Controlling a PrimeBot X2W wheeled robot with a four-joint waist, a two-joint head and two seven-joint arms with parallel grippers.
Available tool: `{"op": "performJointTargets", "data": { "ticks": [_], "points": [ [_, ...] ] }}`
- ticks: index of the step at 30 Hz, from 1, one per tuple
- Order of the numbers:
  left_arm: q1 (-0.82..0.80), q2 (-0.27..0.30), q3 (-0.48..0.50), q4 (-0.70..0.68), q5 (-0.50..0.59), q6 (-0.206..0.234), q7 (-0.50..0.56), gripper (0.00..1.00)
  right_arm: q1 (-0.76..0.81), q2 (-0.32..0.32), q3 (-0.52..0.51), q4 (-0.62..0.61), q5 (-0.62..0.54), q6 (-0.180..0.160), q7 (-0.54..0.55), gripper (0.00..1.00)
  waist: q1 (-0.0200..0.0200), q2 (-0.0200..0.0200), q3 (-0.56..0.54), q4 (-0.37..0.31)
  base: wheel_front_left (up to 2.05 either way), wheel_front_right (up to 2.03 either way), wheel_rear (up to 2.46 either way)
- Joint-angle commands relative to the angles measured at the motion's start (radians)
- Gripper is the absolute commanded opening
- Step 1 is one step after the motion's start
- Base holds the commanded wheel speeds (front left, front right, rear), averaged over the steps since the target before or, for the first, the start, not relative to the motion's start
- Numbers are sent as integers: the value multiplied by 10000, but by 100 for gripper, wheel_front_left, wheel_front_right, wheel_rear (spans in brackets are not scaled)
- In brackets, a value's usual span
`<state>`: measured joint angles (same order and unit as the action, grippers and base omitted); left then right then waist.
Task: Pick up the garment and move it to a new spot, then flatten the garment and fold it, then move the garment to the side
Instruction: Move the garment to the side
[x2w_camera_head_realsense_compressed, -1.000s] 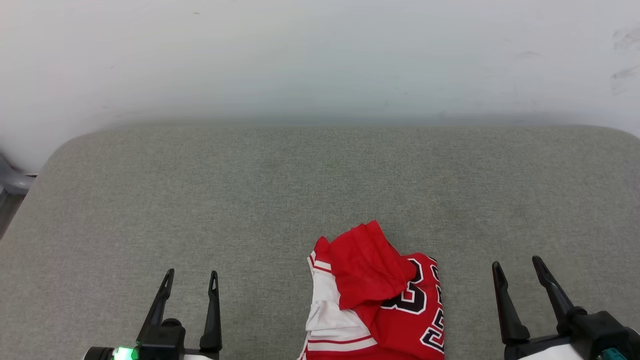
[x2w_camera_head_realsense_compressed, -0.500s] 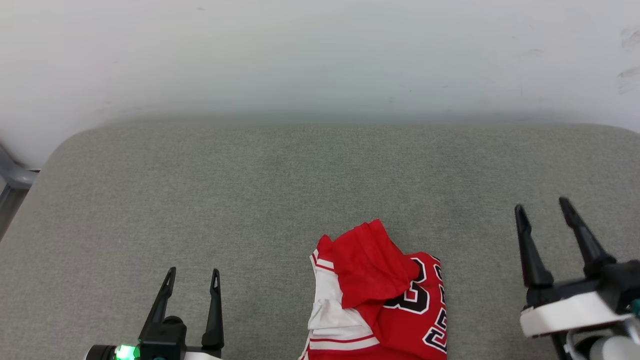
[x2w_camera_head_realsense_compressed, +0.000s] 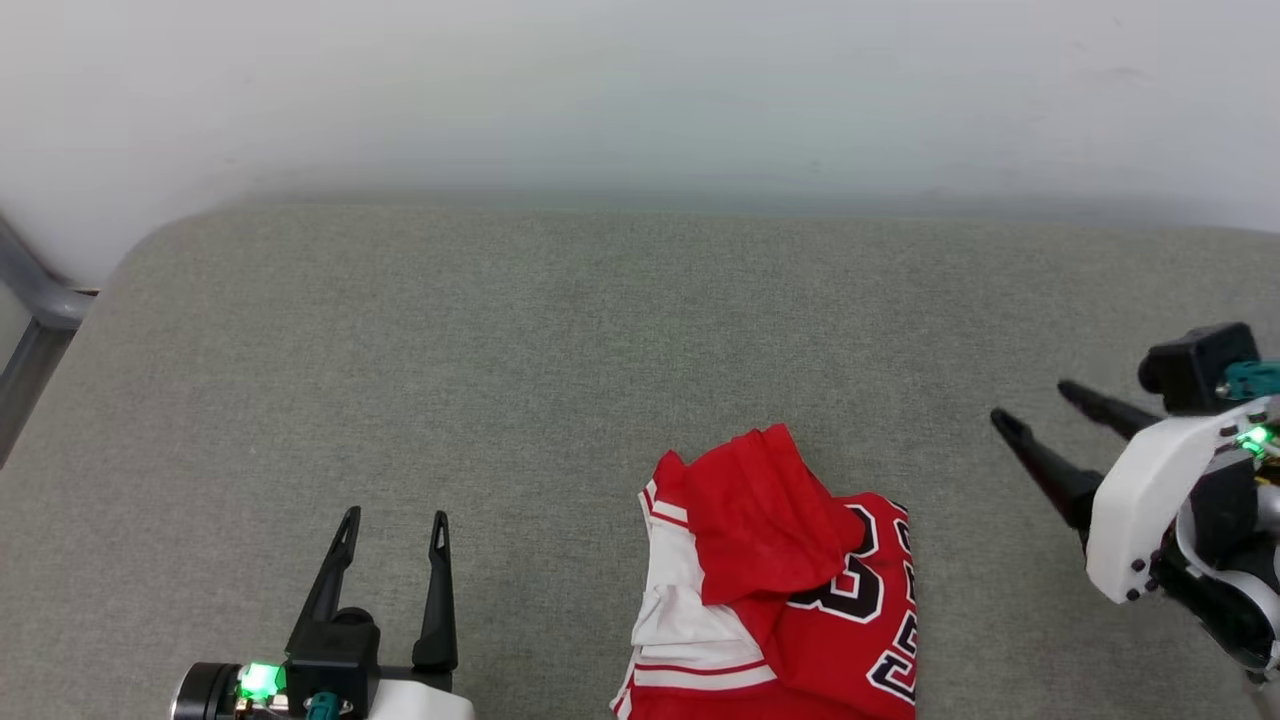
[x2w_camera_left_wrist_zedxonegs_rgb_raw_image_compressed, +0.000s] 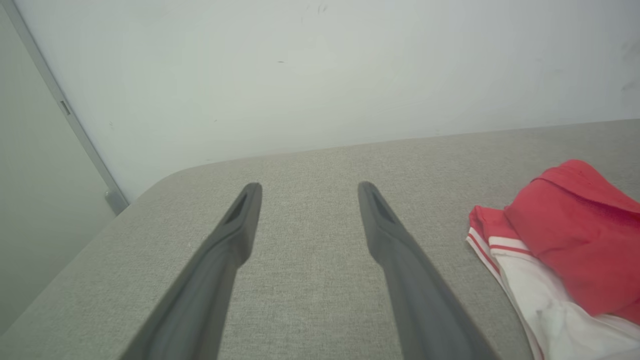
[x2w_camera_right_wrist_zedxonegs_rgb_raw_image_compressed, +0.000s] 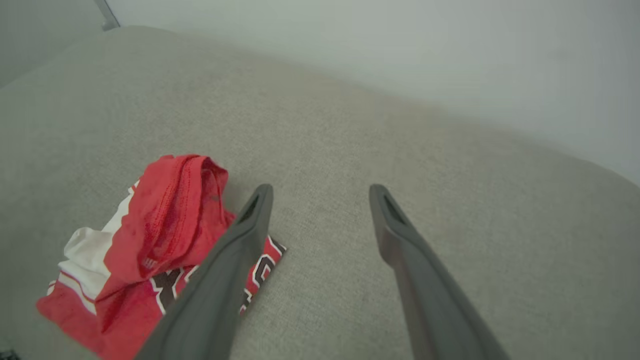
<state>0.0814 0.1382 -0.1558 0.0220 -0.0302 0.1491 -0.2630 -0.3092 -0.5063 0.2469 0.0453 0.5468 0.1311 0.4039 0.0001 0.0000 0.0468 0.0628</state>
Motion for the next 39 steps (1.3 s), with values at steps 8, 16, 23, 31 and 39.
{"op": "performJointTargets", "data": {
  "ticks": [8, 16, 23, 31, 39],
  "points": [
    [-377, -153, -87, -13, 81, -69, -20, 100, 348, -297, 1059, 699, 2471, -10, 2438, 100, -1, 0, 490, 345, 0, 0, 0],
    [-743, -260, -137, -26, 104, -123, -20, 100, 399, 284, 1533, 1519, 3105, -10, 2421, 100, -1, 0, 1100, 664, 0, 0, 0],
    [-1137, -362, -225, 59, 130, -178, -20, 100, 402, 833, 2292, 2450, 3299, -10, 2057, 100, -1, 0, 1491, 944, 0, 0, 0],
    [-1206, -416, -189, 164, 76, -174, -20, 100, 402, 670, 3398, 2846, 3168, -10, 1123, 0, -1, 0, 1502, 1088, 0, 0, 0],
    [-846, -413, -92, 229, 65, -139, -20, 100, -467, -223, 3863, 2343, 2493, -16, -354, 0, -1, 0, 1077, 746, 0, 0, 0]
  ]
}}
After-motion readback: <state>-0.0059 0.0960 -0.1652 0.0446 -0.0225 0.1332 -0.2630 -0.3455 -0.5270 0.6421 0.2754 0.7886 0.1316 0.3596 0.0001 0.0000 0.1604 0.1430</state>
